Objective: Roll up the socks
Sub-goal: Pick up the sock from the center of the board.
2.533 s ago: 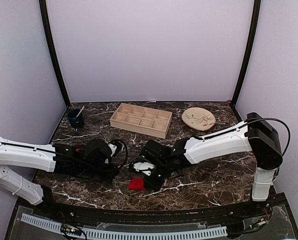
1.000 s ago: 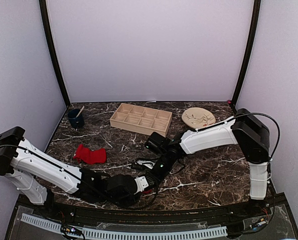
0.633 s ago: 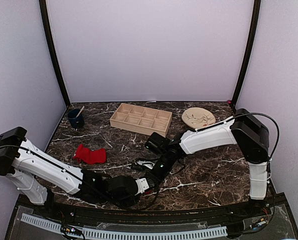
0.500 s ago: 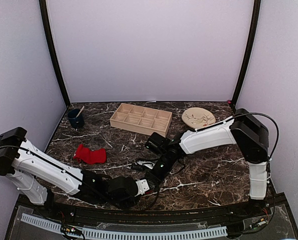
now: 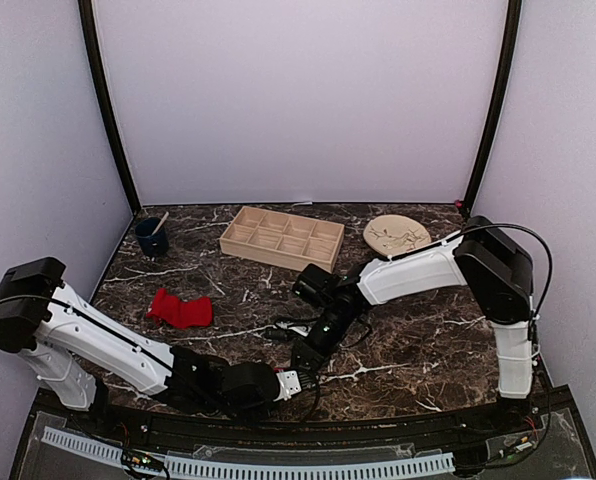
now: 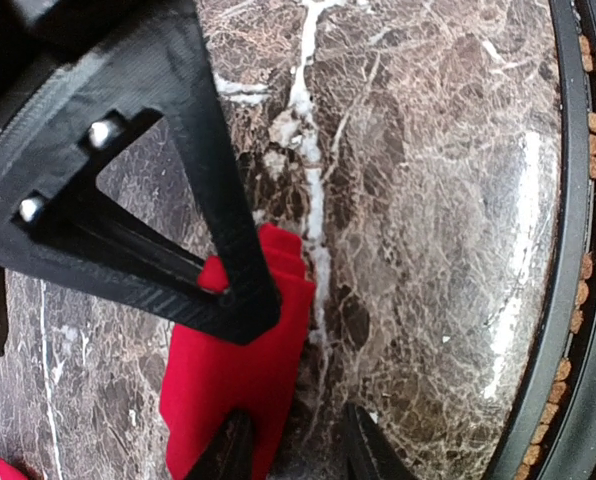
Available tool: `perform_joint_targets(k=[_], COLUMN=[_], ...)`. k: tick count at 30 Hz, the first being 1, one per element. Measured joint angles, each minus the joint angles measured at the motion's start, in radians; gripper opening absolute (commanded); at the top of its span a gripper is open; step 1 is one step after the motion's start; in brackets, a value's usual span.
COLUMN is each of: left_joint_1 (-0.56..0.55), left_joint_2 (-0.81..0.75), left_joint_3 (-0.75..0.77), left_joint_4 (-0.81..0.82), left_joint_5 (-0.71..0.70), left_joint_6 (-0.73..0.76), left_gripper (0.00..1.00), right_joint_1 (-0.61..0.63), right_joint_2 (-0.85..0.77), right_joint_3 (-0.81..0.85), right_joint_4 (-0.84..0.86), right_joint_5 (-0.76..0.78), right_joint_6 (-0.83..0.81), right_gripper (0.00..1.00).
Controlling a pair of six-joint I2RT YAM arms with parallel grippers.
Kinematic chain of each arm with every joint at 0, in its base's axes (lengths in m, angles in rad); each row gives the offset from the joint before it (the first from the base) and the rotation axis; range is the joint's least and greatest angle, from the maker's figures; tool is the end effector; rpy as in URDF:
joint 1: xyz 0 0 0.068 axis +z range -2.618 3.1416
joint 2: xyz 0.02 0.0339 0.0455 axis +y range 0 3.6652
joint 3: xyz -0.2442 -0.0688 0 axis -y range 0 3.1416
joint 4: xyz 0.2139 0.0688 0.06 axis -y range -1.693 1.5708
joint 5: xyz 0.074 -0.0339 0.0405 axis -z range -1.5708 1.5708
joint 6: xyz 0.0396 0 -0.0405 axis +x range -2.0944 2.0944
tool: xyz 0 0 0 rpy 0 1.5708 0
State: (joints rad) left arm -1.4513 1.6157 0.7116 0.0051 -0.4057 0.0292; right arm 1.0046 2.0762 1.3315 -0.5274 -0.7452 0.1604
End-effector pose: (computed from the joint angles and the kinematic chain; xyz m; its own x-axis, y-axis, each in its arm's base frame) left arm 0.0488 -0.2752 0.1401 -0.0675 0.7871 -0.6131 0.8853 0.3306 0.3269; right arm 0.1739 0.3237 0.1278 -0.6223 -0.7602 -0.1870 -0.6361 0.3518 0.6868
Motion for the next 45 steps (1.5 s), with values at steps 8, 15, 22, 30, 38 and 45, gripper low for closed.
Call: perform_joint_targets(k=[8, 15, 22, 30, 38, 45], left_joint_1=[0.0, -0.004, -0.006, -0.006, -0.006, -0.006], left_joint_2=[0.024, 0.027, 0.027, 0.027, 0.027, 0.042], left_joint_3=[0.003, 0.004, 0.004, 0.004, 0.004, 0.003], left_joint_4=[0.017, 0.026, 0.032, 0.05, 0.073, 0.084], left_joint_5=[-0.022, -0.058, -0.077, -0.097, -0.114, -0.113], left_joint_6=[0.025, 0.067, 0.107, 0.142, 0.166, 0.169], left_gripper=[0.33, 0.33, 0.33, 0.35, 0.38, 0.38], right_joint_1=[-0.007, -0.013, -0.013, -0.015, -0.016, -0.016], right_joint_2=[0.01, 0.017, 0.018, 0.019, 0.024, 0.024], right_joint_3=[0.01, 0.01, 0.01, 0.01, 0.01, 0.01], right_joint_4=[-0.021, -0.024, -0.024, -0.025, -0.027, -0.031], right_joint_5=[-0.023, -0.043, -0.047, -0.052, -0.067, -0.07], right_joint_6=[-0.016, -0.024, -0.027, -0.028, -0.028, -0.028], right_gripper=[0.07, 0.07, 0.07, 0.07, 0.08, 0.08])
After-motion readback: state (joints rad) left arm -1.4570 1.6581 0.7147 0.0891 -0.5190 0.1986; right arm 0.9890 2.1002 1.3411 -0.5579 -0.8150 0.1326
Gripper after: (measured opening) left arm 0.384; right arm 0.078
